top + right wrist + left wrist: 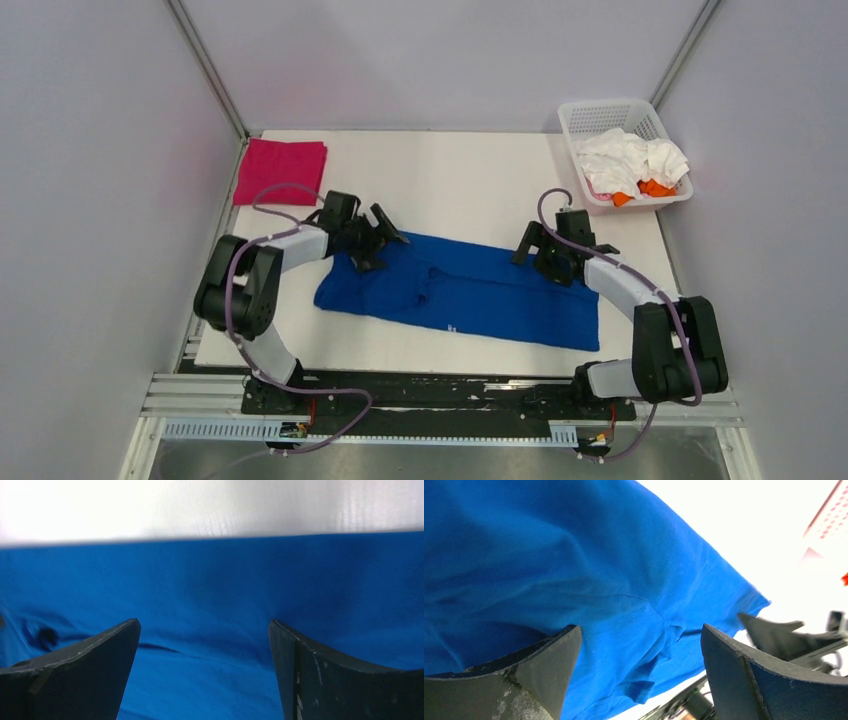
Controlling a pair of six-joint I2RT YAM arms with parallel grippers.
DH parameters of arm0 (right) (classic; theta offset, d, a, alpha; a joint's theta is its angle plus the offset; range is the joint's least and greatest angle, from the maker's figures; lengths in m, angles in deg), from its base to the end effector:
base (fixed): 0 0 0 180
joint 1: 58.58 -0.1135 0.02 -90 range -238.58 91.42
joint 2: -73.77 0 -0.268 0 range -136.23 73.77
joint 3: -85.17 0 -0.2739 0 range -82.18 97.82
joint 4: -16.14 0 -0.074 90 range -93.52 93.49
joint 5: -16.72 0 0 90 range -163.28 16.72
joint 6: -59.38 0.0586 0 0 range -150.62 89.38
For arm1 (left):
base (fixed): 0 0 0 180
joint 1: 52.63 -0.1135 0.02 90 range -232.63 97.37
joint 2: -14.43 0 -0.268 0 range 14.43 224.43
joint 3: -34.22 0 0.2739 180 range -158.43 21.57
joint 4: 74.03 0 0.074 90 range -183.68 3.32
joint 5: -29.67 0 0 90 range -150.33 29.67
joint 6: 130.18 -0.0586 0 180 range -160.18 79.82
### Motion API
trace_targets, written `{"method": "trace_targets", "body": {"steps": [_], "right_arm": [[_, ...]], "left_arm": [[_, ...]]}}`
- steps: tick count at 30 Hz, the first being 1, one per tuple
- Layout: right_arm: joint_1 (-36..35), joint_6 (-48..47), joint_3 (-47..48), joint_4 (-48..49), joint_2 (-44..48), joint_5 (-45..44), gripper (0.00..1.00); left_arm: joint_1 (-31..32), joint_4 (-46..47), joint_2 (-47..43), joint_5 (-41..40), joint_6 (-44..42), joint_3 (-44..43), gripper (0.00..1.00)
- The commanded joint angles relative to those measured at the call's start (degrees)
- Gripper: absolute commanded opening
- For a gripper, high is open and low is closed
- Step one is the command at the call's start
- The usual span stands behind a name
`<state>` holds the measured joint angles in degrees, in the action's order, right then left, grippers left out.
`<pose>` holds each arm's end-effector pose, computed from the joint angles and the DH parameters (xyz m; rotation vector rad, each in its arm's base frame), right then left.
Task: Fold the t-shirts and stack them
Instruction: Rotate the tshirt 90 degrees, then grab the bottom of the folded rectangular tshirt with both arms
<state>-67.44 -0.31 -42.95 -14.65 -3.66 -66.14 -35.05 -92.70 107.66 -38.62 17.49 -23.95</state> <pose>0.2775 0.0506 0.1470 0.4353 2.5617 0.4161 0.3131 -0.1219 0.1202 -0.7682 2.6017 -0.9525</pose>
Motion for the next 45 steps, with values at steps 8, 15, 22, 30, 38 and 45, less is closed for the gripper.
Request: {"method": "trace_targets", "body": {"steps": [8,15,22,30,38,45], "right_arm": [[-9.65,-1.56,-1.04,1.45,-5.61,5.93,1.0],[-25.92,-10.24,6.01,2.13,-12.74,17.76,1.0],[-30.92,-14.62,16.51,2.55,-22.01,18.72,1.0],[-31.48,-14.39,17.52,1.96,-14.56,12.57,1.0],[-30.91,-4.93,10.76,2.82,5.13,-3.06,1.0],[-28.15,6.24,-2.7,2.25,19.78,-11.26,1.0]], "left_arm": [[-3.53,-12.56,43.59,-7.19,-5.1,-57.5,1.0],[-1.48,-1.08,71.98,3.49,3.31,-99.53,1.0],[0.94,18.33,79.22,-3.37,13.32,-103.57,1.0],[0.15,15.81,73.14,-1.64,9.1,-105.19,1.0],[3.69,-4.27,34.27,-3.34,-15.33,-82.37,1.0],[10.94,-20.75,6.16,-18.27,-21.95,-51.43,1.0]]}}
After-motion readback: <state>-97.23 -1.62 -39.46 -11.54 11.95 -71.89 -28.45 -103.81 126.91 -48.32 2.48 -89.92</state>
